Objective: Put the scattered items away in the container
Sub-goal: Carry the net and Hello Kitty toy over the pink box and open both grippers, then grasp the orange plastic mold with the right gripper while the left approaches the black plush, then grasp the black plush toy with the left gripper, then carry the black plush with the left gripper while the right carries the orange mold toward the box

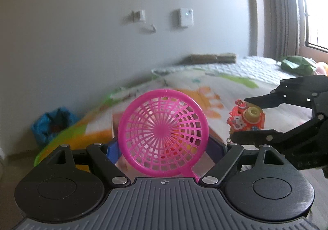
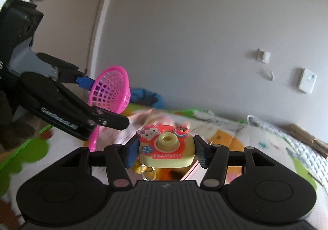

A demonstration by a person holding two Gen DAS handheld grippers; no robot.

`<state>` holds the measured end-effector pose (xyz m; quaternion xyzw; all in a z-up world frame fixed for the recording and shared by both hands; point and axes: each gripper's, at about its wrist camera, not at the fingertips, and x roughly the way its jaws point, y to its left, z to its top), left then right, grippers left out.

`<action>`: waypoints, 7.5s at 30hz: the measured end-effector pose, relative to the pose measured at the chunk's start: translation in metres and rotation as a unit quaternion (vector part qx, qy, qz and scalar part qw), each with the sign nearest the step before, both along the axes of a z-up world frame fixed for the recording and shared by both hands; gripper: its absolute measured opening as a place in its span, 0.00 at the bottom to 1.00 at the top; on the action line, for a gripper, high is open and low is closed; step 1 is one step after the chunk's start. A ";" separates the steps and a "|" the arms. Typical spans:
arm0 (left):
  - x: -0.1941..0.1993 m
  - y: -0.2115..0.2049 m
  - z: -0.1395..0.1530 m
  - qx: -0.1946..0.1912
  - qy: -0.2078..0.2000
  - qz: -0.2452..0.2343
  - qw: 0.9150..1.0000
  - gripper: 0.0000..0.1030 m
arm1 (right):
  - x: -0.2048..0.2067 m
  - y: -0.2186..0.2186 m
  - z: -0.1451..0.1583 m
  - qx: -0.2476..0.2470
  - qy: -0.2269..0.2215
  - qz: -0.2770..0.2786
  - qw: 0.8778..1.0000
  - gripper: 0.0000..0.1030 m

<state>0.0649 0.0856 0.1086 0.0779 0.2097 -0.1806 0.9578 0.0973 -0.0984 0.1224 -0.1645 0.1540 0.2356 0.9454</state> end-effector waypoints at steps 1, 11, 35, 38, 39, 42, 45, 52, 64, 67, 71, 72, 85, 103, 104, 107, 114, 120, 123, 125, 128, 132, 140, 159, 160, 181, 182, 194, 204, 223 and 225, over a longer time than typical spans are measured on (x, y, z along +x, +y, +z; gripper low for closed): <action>0.013 -0.002 0.003 0.001 -0.006 0.002 1.000 0.85 | 0.010 0.000 0.002 0.005 -0.002 -0.002 1.000 0.54; 0.132 0.003 -0.011 -0.039 0.056 0.006 0.998 0.94 | 0.065 -0.014 -0.023 0.065 0.031 -0.017 0.997 0.68; 0.039 -0.019 -0.055 0.134 0.025 0.043 0.990 0.96 | -0.052 -0.146 -0.061 0.081 0.093 -0.202 0.972 0.81; 0.047 -0.019 -0.057 0.190 -0.021 0.090 0.977 0.96 | -0.058 -0.147 -0.060 0.091 0.091 -0.210 0.969 0.81; 0.051 -0.018 -0.056 0.204 -0.036 0.110 0.972 0.96 | -0.061 -0.147 -0.059 0.094 0.089 -0.209 0.969 0.83; 0.060 -0.009 -0.048 0.196 -0.057 0.153 0.967 0.96 | -0.066 -0.145 -0.058 0.095 0.084 -0.207 0.970 0.85; 0.065 0.001 -0.043 0.175 -0.057 0.186 0.965 0.96 | -0.069 -0.144 -0.061 0.092 0.087 -0.205 0.970 0.85; 0.064 0.024 -0.058 0.146 0.004 0.204 0.968 0.96 | -0.075 -0.149 -0.065 0.096 0.095 -0.213 0.968 0.85; 0.007 0.019 -0.049 -0.002 0.065 0.136 0.989 0.97 | -0.075 -0.160 -0.080 0.097 0.115 -0.233 0.961 0.88; -0.017 -0.019 -0.047 -0.010 0.064 0.039 0.997 0.97 | -0.076 -0.162 -0.082 0.100 0.117 -0.232 0.960 0.88; -0.036 -0.079 -0.054 0.004 0.075 -0.084 0.994 0.98 | -0.079 -0.166 -0.084 0.102 0.115 -0.237 0.959 0.88; -0.038 -0.095 -0.057 0.015 0.075 -0.104 0.992 0.98 | -0.080 -0.167 -0.085 0.100 0.115 -0.239 0.959 0.88; -0.042 -0.138 -0.081 0.076 0.072 -0.084 0.991 0.99 | -0.079 -0.162 -0.096 0.055 0.123 -0.201 0.970 0.88; -0.031 -0.091 -0.081 0.054 0.106 -0.004 0.993 0.99 | -0.033 -0.130 -0.116 -0.004 0.151 -0.136 0.979 0.72; -0.031 -0.090 -0.082 0.053 0.106 -0.001 0.993 0.99 | -0.031 -0.130 -0.117 -0.003 0.155 -0.137 0.978 0.63; -0.030 -0.088 -0.083 0.049 0.111 0.009 0.993 0.99 | -0.034 -0.134 -0.117 0.010 0.157 -0.138 0.978 0.58; -0.033 -0.091 -0.077 0.017 0.120 -0.026 0.992 0.99 | -0.054 -0.148 -0.114 0.033 0.153 -0.161 0.974 0.58; -0.032 -0.121 -0.071 0.022 0.074 -0.105 0.992 0.99 | -0.072 -0.153 -0.116 0.042 0.158 -0.178 0.970 0.58; -0.018 -0.138 -0.078 0.040 0.075 -0.121 0.989 0.99 | -0.079 -0.154 -0.117 0.048 0.162 -0.179 0.969 0.58; -0.010 -0.147 -0.083 0.051 0.081 -0.121 0.988 0.99 | -0.083 -0.155 -0.118 0.051 0.166 -0.177 0.969 0.58; 0.002 -0.154 -0.091 0.055 0.094 -0.123 0.986 0.99 | -0.084 -0.154 -0.122 0.049 0.170 -0.178 0.968 0.58; 0.012 -0.153 -0.099 0.046 0.117 -0.121 0.985 0.99 | -0.082 -0.154 -0.123 0.049 0.166 -0.183 0.968 0.63; 0.013 -0.148 -0.100 0.042 0.114 -0.122 0.985 0.84 | -0.083 -0.152 -0.123 0.039 0.161 -0.186 0.968 0.64; 0.007 -0.147 -0.101 0.037 0.116 -0.128 0.984 0.92 | -0.085 -0.152 -0.126 0.052 0.164 -0.179 0.969 0.58; 0.007 -0.147 -0.100 0.041 0.113 -0.125 0.985 0.92 | -0.086 -0.152 -0.126 0.053 0.163 -0.180 0.969 0.58; -0.032 -0.090 -0.079 0.009 0.123 -0.073 0.990 0.81 | -0.099 -0.124 -0.108 0.049 0.147 -0.141 0.978 0.54; -0.037 -0.080 -0.076 0.004 0.123 -0.064 0.990 0.81 | -0.099 -0.118 -0.106 0.047 0.146 -0.133 0.979 0.54; -0.083 0.000 -0.075 -0.024 0.150 0.017 0.988 0.81 | -0.113 -0.037 -0.090 0.017 0.140 -0.027 0.990 0.54; -0.104 0.024 -0.073 -0.044 0.132 0.022 0.990 0.82 | -0.119 -0.007 -0.081 -0.005 0.133 -0.009 0.991 0.54; -0.093 0.040 -0.044 -0.054 0.077 0.013 0.995 0.82 | -0.096 0.009 -0.067 -0.028 0.088 0.008 0.996 0.54; -0.078 0.039 -0.031 -0.057 0.063 0.008 0.996 0.82 | -0.083 0.009 -0.057 -0.029 0.064 0.006 0.997 0.54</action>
